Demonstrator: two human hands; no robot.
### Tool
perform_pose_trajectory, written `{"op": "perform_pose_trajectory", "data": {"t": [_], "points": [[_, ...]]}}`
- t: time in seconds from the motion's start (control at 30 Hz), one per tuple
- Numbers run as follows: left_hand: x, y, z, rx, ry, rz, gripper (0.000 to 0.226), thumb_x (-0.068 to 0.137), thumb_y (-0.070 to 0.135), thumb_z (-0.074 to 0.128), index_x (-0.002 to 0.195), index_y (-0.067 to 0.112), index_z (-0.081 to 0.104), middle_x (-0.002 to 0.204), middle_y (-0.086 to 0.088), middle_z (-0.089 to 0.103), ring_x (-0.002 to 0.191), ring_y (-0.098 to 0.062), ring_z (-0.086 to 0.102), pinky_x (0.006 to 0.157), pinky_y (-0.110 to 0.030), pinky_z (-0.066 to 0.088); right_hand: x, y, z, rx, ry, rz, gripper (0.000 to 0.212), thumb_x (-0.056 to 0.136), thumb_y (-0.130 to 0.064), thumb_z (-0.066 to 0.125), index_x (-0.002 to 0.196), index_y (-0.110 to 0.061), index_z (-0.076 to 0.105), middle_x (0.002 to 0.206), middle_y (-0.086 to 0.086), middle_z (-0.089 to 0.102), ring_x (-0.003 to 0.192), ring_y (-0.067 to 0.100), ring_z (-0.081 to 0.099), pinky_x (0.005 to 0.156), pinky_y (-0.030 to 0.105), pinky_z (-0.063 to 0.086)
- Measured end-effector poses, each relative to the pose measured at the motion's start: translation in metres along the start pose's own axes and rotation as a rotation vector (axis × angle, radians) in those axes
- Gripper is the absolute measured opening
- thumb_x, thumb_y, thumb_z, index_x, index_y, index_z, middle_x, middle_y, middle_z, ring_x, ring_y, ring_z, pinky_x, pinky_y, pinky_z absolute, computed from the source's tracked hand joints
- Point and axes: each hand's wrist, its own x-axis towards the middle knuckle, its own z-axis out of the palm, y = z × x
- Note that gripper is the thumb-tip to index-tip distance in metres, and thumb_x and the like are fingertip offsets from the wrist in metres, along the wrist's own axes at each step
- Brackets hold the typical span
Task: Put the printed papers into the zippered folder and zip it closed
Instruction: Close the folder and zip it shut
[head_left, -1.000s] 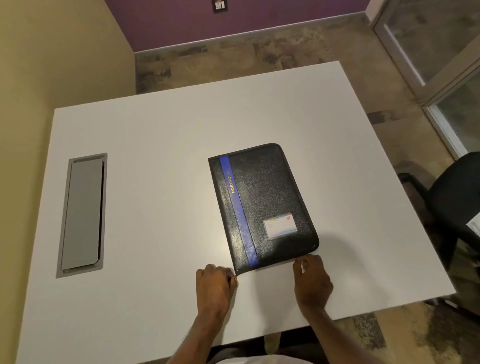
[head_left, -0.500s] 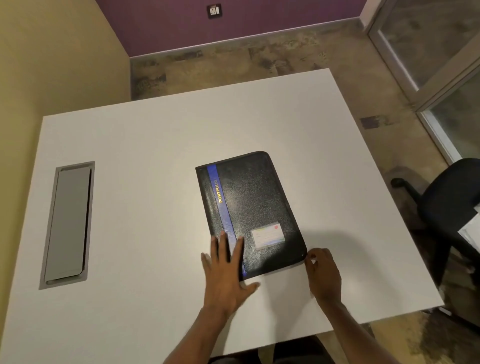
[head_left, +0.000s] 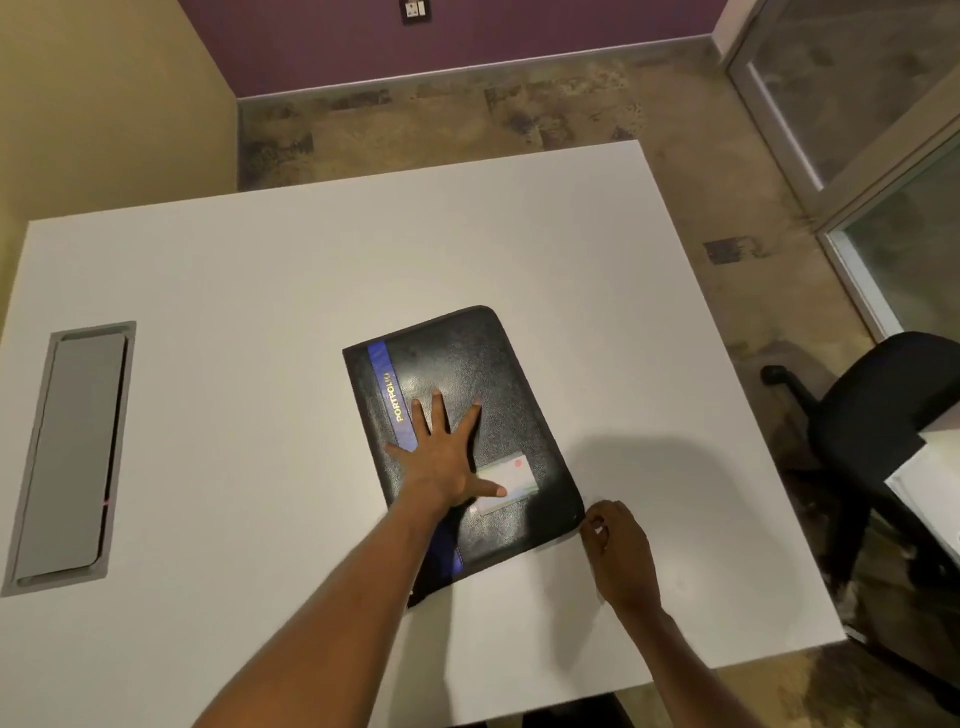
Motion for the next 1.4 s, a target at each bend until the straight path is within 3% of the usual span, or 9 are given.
{"op": "perform_pose_trajectory", "data": {"t": [0.17,0.37,0.53,0.73,0.87,0.97,1.13,1.27,1.4], "points": [[-0.001,0.000,0.007,-0.005,0.030,-0.017,0.140,0.058,0.083,0.079,0.159,0.053,-0.014,0.169,-0.004,-0.034,0.155,-0.040,-0.031,0.106,-0.091,0.008,0.020,0.006,-0.014,-0.113,-0.038,-0.064,0.014,0.095,-0.021,0.057,0.089,-0.034,0.056,0.090,-0.015,0.052,0.075,0.003,0.053,0.064,0.024,0.046],[0.000,0.004,0.011,-0.001,0.051,-0.042,0.139,0.058,0.084,0.078,0.159,0.052,-0.013,0.169,-0.005,-0.033,0.155,-0.041,-0.029,0.106,-0.090,0.010,0.060,0.010,-0.032,-0.056,-0.116,-0.188,0.023,0.093,-0.010,0.064,0.086,-0.031,0.058,0.086,-0.011,0.058,0.080,0.008,0.059,0.069,0.024,0.046],[-0.002,0.009,0.010,0.005,0.057,-0.062,0.138,0.061,0.081,0.078,0.160,0.052,-0.013,0.169,-0.006,-0.032,0.155,-0.041,-0.028,0.107,-0.090,0.011,0.087,-0.001,-0.035,-0.201,-0.162,-0.188,0.010,0.093,-0.030,0.061,0.089,-0.036,0.055,0.087,-0.017,0.058,0.080,-0.004,0.057,0.065,0.013,0.038],[-0.003,0.009,0.002,0.008,0.028,-0.061,0.131,0.065,0.085,0.072,0.160,0.051,-0.011,0.171,-0.006,-0.027,0.157,-0.041,-0.023,0.109,-0.088,0.011,0.123,-0.029,-0.029,-0.249,-0.174,-0.319,0.003,0.093,-0.022,0.063,0.092,-0.025,0.063,0.094,-0.010,0.060,0.084,0.014,0.060,0.071,0.034,0.052],[0.004,-0.010,-0.017,-0.163,0.252,-0.114,0.103,0.079,0.078,0.067,0.162,0.038,0.021,0.174,-0.007,0.004,0.159,-0.037,0.012,0.117,-0.073,0.026,0.139,-0.035,-0.030,-0.245,-0.214,-0.327,0.007,0.094,-0.025,0.059,0.090,-0.031,0.058,0.092,-0.012,0.057,0.079,0.008,0.056,0.069,0.032,0.052],[0.025,-0.045,-0.042,-0.308,0.491,-0.287,0.081,0.089,0.055,0.072,0.156,0.026,0.035,0.170,-0.011,0.014,0.149,-0.041,0.027,0.107,-0.066,0.043,0.140,-0.035,-0.031,-0.252,-0.257,-0.286,0.011,0.095,-0.026,0.056,0.086,-0.032,0.054,0.089,-0.012,0.056,0.076,0.009,0.057,0.070,0.033,0.053],[0.067,-0.099,-0.082,-0.487,0.379,-0.562,0.050,0.095,0.038,0.068,0.138,0.024,0.048,0.148,-0.021,0.037,0.135,-0.045,0.035,0.102,-0.058,0.042,0.130,-0.035,-0.027,-0.213,-0.232,-0.220,0.016,0.097,-0.015,0.054,0.084,-0.023,0.057,0.083,-0.005,0.058,0.075,0.017,0.058,0.073,0.041,0.054],[0.088,-0.119,-0.097,-0.543,0.397,-0.462,0.035,0.095,0.023,0.072,0.127,0.011,0.067,0.129,-0.028,0.060,0.127,-0.045,0.051,0.111,-0.047,0.042,0.117,-0.036,-0.021,-0.162,-0.238,-0.204,0.015,0.099,-0.014,0.055,0.087,-0.020,0.062,0.084,-0.003,0.060,0.077,0.018,0.060,0.074,0.043,0.054],[0.095,-0.114,-0.107,-0.662,0.443,-0.382,0.039,0.082,0.005,0.080,0.120,0.005,0.075,0.122,-0.024,0.069,0.114,-0.043,0.066,0.103,-0.049,0.054,0.107,-0.036,-0.017,-0.104,-0.239,-0.202,0.018,0.099,-0.011,0.059,0.092,-0.024,0.070,0.089,-0.007,0.061,0.081,0.009,0.061,0.076,0.037,0.055]]}}
